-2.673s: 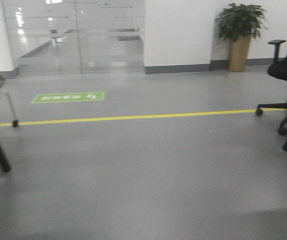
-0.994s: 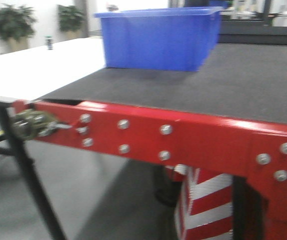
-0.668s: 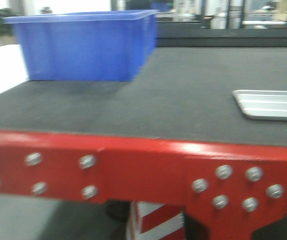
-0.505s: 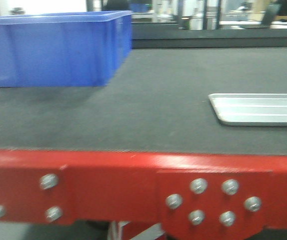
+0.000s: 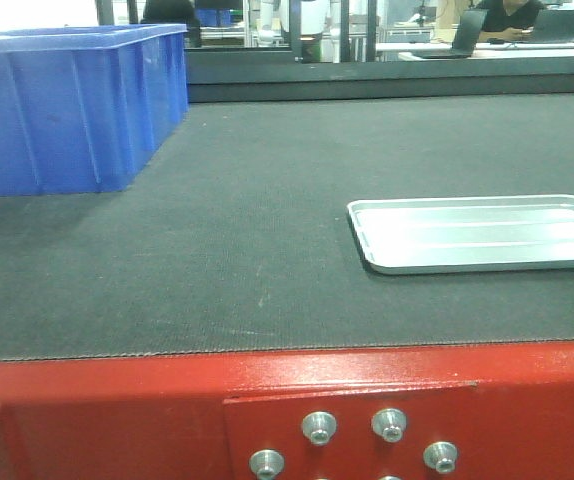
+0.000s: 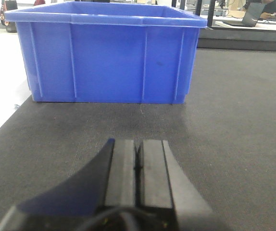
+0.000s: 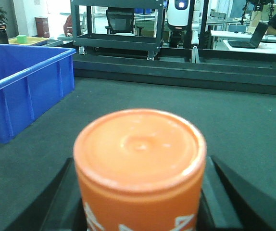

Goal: Grab orange capacitor from left shelf to right conveyor

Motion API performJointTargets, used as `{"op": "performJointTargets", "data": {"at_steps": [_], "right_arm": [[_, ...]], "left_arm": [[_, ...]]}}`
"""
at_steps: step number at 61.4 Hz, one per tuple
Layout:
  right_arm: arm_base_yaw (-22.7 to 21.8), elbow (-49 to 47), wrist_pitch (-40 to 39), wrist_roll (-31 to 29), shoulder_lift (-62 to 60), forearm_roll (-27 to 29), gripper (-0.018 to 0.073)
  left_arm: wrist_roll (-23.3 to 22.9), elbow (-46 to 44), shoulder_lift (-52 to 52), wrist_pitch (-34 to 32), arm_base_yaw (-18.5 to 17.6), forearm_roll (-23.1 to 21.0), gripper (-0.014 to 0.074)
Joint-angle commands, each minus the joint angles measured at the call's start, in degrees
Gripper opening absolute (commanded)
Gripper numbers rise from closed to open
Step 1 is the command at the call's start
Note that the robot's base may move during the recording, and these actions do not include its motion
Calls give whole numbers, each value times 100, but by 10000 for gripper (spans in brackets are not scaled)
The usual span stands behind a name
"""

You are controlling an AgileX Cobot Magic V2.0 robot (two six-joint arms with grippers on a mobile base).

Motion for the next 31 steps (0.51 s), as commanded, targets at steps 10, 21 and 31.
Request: {"op": "performJointTargets", "data": {"at_steps": [10,21,31], "right_arm": [[-10,-199,-554,-16,88,-87,75],[-10,-199,-559,-16,88,-87,75],[-10,-199,-554,-16,88,-87,75]], "left_arm": [[-8,-35,-64,-501,-26,-10,-127],[-8,-35,-64,-501,-26,-10,-127],[-8,-35,-64,-501,-26,-10,-127]]}}
